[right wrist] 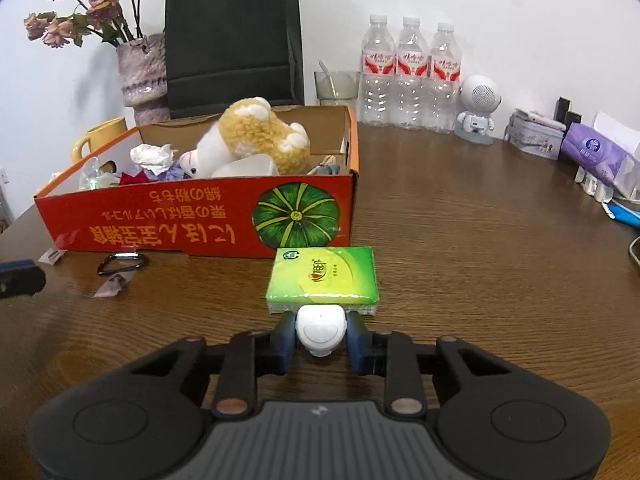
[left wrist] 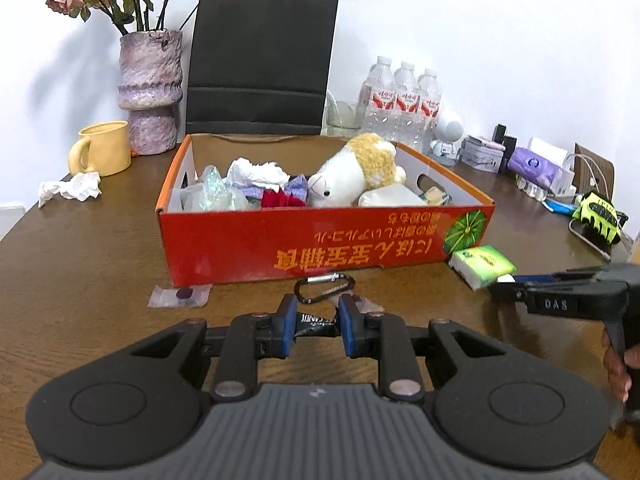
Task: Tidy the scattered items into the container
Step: 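Grasp the black wrapped item with the left tool while the right grasps the white round container, then drop the black item and white container into the box by opening both tools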
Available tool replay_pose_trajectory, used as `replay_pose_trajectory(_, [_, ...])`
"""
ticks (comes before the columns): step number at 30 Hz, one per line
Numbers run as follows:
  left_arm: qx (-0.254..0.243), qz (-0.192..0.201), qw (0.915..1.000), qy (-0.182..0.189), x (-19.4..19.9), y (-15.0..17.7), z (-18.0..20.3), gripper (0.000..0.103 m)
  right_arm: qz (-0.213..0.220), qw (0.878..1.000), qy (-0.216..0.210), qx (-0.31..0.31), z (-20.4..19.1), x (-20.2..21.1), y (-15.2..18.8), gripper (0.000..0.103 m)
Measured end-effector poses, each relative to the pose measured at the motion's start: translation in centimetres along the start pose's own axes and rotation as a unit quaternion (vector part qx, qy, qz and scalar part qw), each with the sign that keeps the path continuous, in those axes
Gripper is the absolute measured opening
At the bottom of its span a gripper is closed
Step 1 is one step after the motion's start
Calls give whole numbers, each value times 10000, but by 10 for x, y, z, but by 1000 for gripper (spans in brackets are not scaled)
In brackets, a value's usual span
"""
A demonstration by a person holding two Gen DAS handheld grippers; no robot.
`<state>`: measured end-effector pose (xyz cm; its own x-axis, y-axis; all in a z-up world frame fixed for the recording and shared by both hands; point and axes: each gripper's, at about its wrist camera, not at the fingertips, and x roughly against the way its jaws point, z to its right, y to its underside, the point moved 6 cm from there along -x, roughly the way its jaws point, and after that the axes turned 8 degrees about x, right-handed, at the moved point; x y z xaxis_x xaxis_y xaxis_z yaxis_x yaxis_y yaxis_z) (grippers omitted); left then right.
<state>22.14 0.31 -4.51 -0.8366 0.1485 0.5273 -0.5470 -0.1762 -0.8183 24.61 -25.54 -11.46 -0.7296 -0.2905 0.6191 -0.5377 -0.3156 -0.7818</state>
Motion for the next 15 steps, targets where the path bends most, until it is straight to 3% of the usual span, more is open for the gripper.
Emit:
replay_pose_trajectory(6, [46,270,9996,107,4,-23,3,23,507,9984,-237,-41,-4,26,-28,26])
replay_pose_trajectory(15, [447,735,9958,306,-10,-91,-1,23,1141,9910,-674,203,-37,24,-110,26])
